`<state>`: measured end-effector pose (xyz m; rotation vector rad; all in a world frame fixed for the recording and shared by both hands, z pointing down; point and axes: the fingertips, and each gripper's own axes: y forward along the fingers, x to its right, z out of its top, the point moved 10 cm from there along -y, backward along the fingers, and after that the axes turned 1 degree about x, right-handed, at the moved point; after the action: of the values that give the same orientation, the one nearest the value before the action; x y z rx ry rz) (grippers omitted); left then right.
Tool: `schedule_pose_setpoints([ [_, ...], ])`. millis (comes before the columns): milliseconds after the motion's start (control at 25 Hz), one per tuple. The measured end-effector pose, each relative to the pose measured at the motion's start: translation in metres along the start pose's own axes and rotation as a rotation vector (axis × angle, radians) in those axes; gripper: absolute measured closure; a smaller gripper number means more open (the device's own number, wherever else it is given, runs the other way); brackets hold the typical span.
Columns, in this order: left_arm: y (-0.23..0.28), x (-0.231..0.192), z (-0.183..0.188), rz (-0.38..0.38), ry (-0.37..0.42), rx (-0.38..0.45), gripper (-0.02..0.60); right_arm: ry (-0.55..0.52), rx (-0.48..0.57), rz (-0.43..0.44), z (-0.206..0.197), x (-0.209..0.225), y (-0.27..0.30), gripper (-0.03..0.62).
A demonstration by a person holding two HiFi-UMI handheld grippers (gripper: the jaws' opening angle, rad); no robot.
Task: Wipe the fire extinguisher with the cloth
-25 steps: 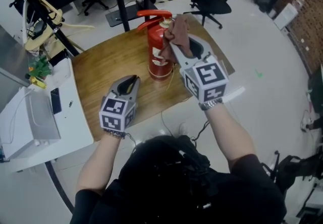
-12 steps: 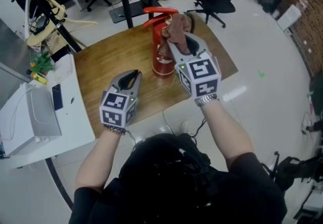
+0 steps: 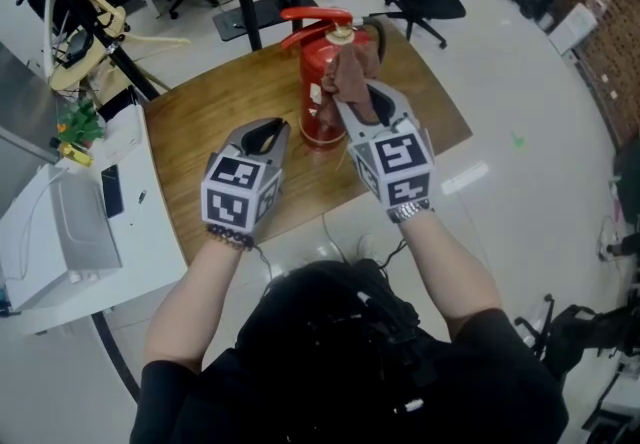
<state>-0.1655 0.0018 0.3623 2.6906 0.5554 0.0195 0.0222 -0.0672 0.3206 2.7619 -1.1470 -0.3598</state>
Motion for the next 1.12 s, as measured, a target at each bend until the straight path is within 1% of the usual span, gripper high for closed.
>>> schedule_pose_setpoints([
  [200,0.008,0.000,0.005,-0.008,0.002,-0.016,0.558,0.027,-0.064,0.008,-0.026,-0.001,0.003,0.442],
  [600,0.026,0.003,0.012,-0.040,-0.012,-0.112,0.558,0.051,-0.189,0.041,-0.085,-0.009,0.020,0.442],
  [840,0.037,0.006,0.006,-0.050,-0.022,-0.161,0.558,0.072,-0.275,0.050,-0.121,-0.013,0.032,0.441],
  [1120,0.045,0.005,-0.004,-0.054,-0.032,-0.199,0.558,0.083,-0.363,0.066,-0.158,-0.021,0.047,0.441],
])
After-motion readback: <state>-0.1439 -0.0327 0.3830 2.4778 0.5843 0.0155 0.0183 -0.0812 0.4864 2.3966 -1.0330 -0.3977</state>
